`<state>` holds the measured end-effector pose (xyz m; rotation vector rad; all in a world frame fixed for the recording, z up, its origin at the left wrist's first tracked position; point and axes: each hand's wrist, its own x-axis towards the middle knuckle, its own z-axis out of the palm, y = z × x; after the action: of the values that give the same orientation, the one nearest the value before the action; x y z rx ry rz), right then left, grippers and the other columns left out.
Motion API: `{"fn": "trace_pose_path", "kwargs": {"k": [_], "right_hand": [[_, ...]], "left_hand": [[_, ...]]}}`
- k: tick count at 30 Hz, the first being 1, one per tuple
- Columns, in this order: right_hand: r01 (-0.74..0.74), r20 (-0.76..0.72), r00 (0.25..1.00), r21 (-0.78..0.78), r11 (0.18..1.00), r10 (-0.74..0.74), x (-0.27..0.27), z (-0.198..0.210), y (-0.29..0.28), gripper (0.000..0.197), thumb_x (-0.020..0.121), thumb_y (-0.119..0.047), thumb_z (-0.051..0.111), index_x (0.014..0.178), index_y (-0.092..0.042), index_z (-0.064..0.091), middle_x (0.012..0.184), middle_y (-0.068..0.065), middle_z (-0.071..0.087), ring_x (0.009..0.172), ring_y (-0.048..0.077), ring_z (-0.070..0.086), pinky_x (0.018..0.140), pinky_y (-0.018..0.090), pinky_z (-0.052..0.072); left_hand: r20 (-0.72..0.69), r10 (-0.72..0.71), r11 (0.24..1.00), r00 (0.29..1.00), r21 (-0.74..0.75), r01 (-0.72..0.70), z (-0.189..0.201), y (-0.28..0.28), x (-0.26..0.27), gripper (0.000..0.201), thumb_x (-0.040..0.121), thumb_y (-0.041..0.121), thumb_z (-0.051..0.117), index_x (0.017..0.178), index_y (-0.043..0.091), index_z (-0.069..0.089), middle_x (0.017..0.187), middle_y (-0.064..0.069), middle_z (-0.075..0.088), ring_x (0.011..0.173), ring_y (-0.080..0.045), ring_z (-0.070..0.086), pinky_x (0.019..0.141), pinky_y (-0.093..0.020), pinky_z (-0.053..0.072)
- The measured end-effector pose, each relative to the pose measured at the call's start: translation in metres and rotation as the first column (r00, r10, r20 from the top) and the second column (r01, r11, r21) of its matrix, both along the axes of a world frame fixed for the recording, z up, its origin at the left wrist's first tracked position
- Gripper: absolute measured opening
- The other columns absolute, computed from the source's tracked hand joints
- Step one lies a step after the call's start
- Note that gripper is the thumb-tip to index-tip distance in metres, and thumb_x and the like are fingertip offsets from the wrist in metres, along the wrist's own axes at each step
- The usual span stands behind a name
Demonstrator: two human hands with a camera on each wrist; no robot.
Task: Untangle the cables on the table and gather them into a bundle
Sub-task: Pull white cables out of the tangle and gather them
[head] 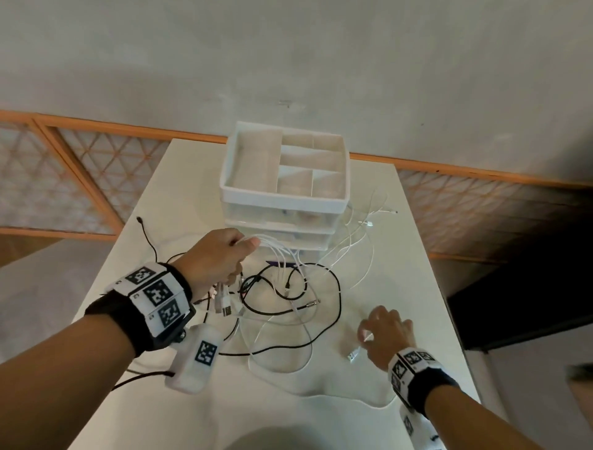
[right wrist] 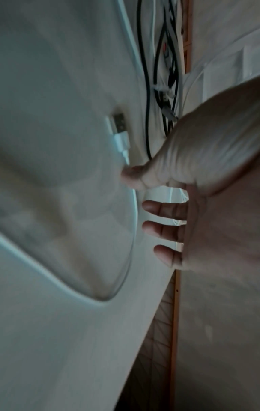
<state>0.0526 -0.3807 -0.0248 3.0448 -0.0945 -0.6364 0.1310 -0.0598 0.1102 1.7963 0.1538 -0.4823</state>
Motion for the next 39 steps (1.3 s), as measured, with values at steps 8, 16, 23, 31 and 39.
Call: {"fn": "trace_pose_path", "kwargs": {"k": [8,16,23,31,39], "right_hand": [[-0.096,0.014,0.995,0.382,0.919,0.098,0.006,0.028,0.034,0.022,0.087,-0.017,0.053,0.087,-0.039,0.054,0.091,-0.013,0.066,0.09,0.014,0.063,0.09,0.036,0.049],[-0.477,0.437,0.873,0.664,0.577,0.218,0.035,0.13,0.131,0.015,0.074,-0.006,0.067,0.081,-0.015,0.075,0.076,-0.011,0.071,0.069,0.0,0.063,0.067,0.01,0.044],[-0.243,0.324,0.944,0.801,0.548,-0.055,0.054,0.162,0.135,0.019,0.074,-0.006,0.076,0.082,-0.015,0.061,0.075,-0.002,0.067,0.06,0.006,0.058,0.06,0.019,0.049],[0.212,0.203,0.917,0.479,0.852,-0.342,0.08,0.11,0.02,0.026,0.084,-0.028,0.065,0.06,-0.02,0.06,0.061,-0.004,0.061,0.073,0.024,0.061,0.061,0.027,0.043],[-0.027,0.276,0.765,0.916,0.4,-0.581,0.107,0.19,0.031,0.043,0.099,-0.038,0.057,0.067,-0.013,0.071,0.051,0.002,0.057,0.043,0.018,0.048,0.049,0.026,0.042]], "left_hand": [[-0.053,0.088,0.992,0.995,-0.086,-0.092,-0.003,-0.011,-0.008,0.03,0.099,0.026,0.057,0.076,0.008,0.052,0.061,-0.008,0.058,0.049,-0.019,0.058,0.047,-0.03,0.05],[0.15,-0.084,0.996,0.985,0.052,0.077,0.013,-0.043,-0.02,0.037,0.103,0.03,0.048,0.07,0.014,0.05,0.067,-0.006,0.061,0.067,-0.022,0.059,0.071,-0.038,0.048],[0.123,-0.051,0.996,0.991,0.081,0.041,0.018,-0.028,-0.015,0.039,0.103,0.044,0.038,0.08,0.015,0.05,0.066,-0.007,0.056,0.039,-0.012,0.039,0.041,-0.023,0.031],[0.181,0.022,0.984,0.983,-0.176,0.01,0.082,0.033,-0.004,0.022,0.087,0.038,0.068,0.087,0.016,0.064,0.05,0.01,0.029,0.044,-0.011,0.022,0.04,-0.021,0.024],[0.315,-0.073,0.977,0.946,0.214,0.004,0.069,0.037,0.004,0.038,0.087,0.049,0.067,0.076,0.013,0.07,0.043,0.011,0.037,0.042,-0.013,0.034,0.041,-0.022,0.031]]}}
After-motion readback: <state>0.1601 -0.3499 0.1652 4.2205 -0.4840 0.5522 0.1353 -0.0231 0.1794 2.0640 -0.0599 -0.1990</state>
